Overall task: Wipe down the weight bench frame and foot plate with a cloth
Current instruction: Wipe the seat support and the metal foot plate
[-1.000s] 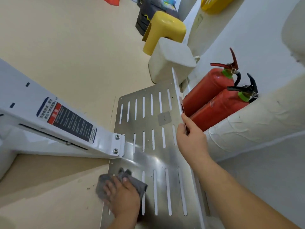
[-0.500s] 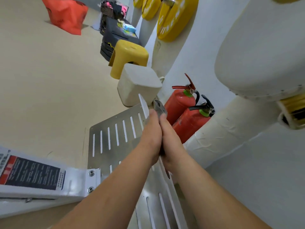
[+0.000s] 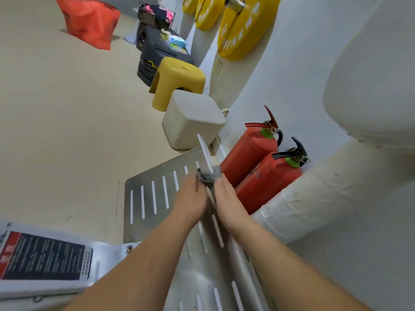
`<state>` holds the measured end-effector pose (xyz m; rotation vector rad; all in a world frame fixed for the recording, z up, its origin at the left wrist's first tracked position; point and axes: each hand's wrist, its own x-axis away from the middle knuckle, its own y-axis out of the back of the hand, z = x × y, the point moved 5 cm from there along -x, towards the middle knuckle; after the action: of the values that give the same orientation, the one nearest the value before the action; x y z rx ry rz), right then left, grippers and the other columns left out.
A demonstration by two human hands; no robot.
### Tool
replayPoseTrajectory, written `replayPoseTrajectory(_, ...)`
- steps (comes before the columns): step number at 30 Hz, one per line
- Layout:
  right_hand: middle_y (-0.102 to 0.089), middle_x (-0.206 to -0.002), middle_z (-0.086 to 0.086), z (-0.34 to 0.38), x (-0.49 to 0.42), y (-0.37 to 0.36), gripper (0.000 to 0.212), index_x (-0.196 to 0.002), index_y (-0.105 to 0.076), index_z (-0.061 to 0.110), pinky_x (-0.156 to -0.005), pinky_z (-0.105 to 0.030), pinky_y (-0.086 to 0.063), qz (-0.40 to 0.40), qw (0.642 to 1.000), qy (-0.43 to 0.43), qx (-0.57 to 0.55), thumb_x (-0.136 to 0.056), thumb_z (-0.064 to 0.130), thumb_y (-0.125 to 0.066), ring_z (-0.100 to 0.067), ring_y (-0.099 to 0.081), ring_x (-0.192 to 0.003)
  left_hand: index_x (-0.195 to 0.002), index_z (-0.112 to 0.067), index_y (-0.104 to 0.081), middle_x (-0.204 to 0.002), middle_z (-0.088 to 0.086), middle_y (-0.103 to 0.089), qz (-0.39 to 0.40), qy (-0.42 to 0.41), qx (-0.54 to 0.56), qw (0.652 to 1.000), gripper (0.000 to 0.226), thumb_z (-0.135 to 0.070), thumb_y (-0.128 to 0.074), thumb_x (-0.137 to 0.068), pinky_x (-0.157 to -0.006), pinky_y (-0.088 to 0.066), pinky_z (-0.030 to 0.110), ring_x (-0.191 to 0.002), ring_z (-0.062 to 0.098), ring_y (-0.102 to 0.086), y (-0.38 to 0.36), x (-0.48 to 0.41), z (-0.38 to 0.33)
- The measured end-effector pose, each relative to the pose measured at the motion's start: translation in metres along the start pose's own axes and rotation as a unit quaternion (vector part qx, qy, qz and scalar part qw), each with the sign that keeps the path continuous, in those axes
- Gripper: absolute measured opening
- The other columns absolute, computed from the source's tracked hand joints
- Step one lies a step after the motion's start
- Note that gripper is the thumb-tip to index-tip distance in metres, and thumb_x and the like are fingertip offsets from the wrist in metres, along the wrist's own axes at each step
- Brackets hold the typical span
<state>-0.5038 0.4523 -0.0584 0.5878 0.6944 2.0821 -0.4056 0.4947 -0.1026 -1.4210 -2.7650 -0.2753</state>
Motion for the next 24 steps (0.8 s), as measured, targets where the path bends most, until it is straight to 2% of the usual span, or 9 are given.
replayPoseTrajectory(1, -0.025, -0.168, 0.003, -0.001, -0.008, -0.001, 0.073, -0.163, -0.02, 0.027, -0.128, -0.041, -0.013, -0.001, 1.0, -0.007, 0.001, -0.098, 0.059, -0.021, -0.009, -0.018, -0.155, -0.138, -0.024, -0.055, -0.14, 0.004, -0.057, 0.02, -0.003, -0.03, 0.999, 0.04, -0.039, -0.032, -0.108, -0.11, -0.042, 0.043, -0.132, 0.024, -0.052, -0.002, -0.002, 0.013)
replayPoseTrajectory(3, -0.021, -0.169, 0.001, 0.0, -0.026, 0.0, 0.064, -0.164, -0.017, 0.027, -0.128, -0.042, -0.015, -0.006, 1.0, -0.024, 0.005, -0.104, 0.048, -0.025, -0.014, -0.019, -0.155, -0.158, -0.025, -0.036, -0.165, 0.008, -0.033, 0.062, 0.013, -0.101, 0.993, 0.057, -0.05, -0.031, -0.108, -0.123, -0.027, 0.046, -0.152, 0.027, -0.029, -0.005, -0.008, 0.035)
replayPoseTrajectory(7, -0.021, -0.168, -0.006, 0.016, -0.067, 0.0, 0.058, -0.163, -0.018, 0.02, -0.125, -0.038, -0.02, 0.002, 0.998, -0.017, 0.066, -0.108, 0.034, -0.032, -0.025, -0.026, -0.152, -0.163, -0.037, -0.009, -0.173, 0.007, 0.001, 0.122, 0.086, -0.256, 0.955, 0.073, -0.071, -0.022, -0.1, -0.125, -0.009, 0.058, -0.159, 0.032, 0.001, -0.014, -0.018, 0.073)
replayPoseTrajectory(10, -0.027, -0.164, -0.006, 0.028, -0.1, -0.003, 0.057, -0.162, -0.02, 0.021, -0.119, -0.035, -0.026, 0.017, 0.996, -0.011, 0.092, -0.107, 0.034, -0.033, -0.027, -0.032, -0.148, -0.159, -0.05, 0.011, -0.17, -0.005, 0.023, 0.12, 0.093, -0.26, 0.953, 0.076, -0.077, -0.022, -0.096, -0.125, -0.002, 0.061, -0.157, 0.024, 0.02, -0.026, -0.016, 0.094)
replayPoseTrajectory(15, -0.044, -0.149, -0.009, 0.058, -0.154, -0.01, 0.05, -0.156, -0.03, 0.018, -0.106, -0.031, -0.034, 0.021, 0.996, 0.0, 0.083, -0.108, 0.026, -0.036, -0.027, -0.046, -0.131, -0.155, -0.057, 0.012, -0.166, -0.014, 0.03, 0.104, 0.089, -0.235, 0.962, 0.076, -0.08, -0.026, -0.094, -0.125, 0.005, 0.058, -0.155, 0.018, 0.026, -0.028, -0.015, 0.106)
replayPoseTrajectory(17, -0.044, -0.149, -0.009, 0.066, -0.168, -0.011, 0.049, -0.155, -0.03, 0.017, -0.099, -0.027, -0.031, 0.03, 0.996, 0.004, 0.083, -0.108, 0.025, -0.036, -0.026, -0.046, -0.126, -0.155, -0.058, 0.012, -0.166, -0.014, 0.029, 0.106, 0.088, -0.227, 0.964, 0.076, -0.081, -0.027, -0.093, -0.125, 0.005, 0.058, -0.155, 0.018, 0.026, -0.027, -0.017, 0.106)
replayPoseTrajectory(20, -0.044, -0.15, -0.004, 0.069, -0.164, -0.011, 0.049, -0.157, -0.028, 0.021, -0.099, -0.028, -0.031, 0.043, 0.997, 0.021, 0.062, -0.108, 0.027, -0.034, -0.019, -0.044, -0.123, -0.155, -0.058, 0.01, -0.167, -0.014, 0.028, 0.107, 0.082, -0.226, 0.965, 0.077, -0.08, -0.029, -0.094, -0.126, 0.004, 0.058, -0.155, 0.018, 0.024, -0.026, -0.016, 0.106)
replayPoseTrajectory(22, -0.04, -0.149, 0.004, 0.061, -0.145, -0.008, 0.052, -0.16, -0.023, 0.025, -0.102, -0.026, -0.029, 0.039, 0.998, 0.028, 0.049, -0.109, 0.029, -0.035, -0.015, -0.04, -0.129, -0.156, -0.057, 0.009, -0.168, -0.013, 0.026, 0.108, 0.083, -0.223, 0.965, 0.077, -0.08, -0.03, -0.094, -0.126, 0.002, 0.059, -0.156, 0.019, 0.023, -0.024, -0.016, 0.105)
replayPoseTrajectory(24, -0.034, -0.16, 0.003, 0.046, -0.122, -0.005, 0.057, -0.161, -0.019, 0.03, -0.113, -0.03, -0.028, 0.037, 0.997, 0.034, 0.053, -0.108, 0.035, -0.037, -0.016, -0.034, -0.144, -0.156, -0.057, 0.008, -0.168, -0.012, 0.025, 0.106, 0.084, -0.221, 0.966, 0.077, -0.08, -0.03, -0.094, -0.125, 0.001, 0.059, -0.156, 0.019, 0.022, -0.024, -0.016, 0.104)
